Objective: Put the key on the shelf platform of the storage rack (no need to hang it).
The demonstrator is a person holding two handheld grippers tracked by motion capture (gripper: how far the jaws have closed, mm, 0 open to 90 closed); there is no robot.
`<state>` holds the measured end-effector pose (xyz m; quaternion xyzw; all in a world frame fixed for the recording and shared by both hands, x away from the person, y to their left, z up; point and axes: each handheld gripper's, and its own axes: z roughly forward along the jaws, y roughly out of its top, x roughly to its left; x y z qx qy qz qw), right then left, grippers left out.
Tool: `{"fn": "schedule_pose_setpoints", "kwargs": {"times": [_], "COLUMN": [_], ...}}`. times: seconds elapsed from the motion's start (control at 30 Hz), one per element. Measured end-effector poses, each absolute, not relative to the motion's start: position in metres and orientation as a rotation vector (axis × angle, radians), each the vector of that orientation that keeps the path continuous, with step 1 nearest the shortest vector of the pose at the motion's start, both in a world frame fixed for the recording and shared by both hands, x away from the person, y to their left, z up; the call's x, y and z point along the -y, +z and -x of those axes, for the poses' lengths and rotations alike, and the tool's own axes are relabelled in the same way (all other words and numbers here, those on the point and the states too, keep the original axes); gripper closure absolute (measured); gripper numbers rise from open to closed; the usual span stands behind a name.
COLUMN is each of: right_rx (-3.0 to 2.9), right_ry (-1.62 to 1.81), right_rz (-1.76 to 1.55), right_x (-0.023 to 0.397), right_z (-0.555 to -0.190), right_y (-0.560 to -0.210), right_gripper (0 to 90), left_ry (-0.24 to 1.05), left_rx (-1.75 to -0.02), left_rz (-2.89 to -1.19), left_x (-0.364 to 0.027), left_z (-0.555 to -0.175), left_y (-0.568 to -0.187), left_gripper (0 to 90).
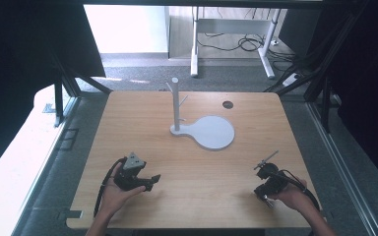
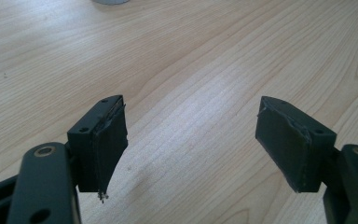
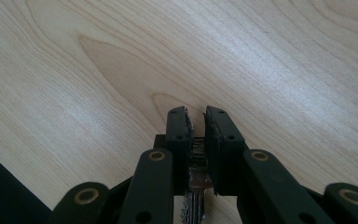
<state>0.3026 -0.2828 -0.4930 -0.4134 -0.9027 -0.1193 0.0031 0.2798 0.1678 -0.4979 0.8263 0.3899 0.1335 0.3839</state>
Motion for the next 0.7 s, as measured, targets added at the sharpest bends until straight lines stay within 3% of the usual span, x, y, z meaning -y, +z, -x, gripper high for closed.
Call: {"fn": "schedule_pose_setpoints", "kwargs": {"times": [0.3, 0.7], "right_rx": [2.864, 2.891], "right_ry": [-0.315, -0.230], "right_rz": [1.242, 1.203], "right_x": [0.2745, 0.2778], "right_z": [-0.3019, -0.2997], "right_y": [-0.4951, -0.4921], "right_gripper": [87.5, 88.8], "left_ry": [0.337, 0.339], "left_rx": [-0.995, -0.999], "left_rz": [-2.101, -2.108], "left_x": [-0.1693, -0.1694], "left_z": [-0.2802, -0.2806], "left_y": [-0.4971, -0.4977], "left_gripper": [25.1, 25.1]}}
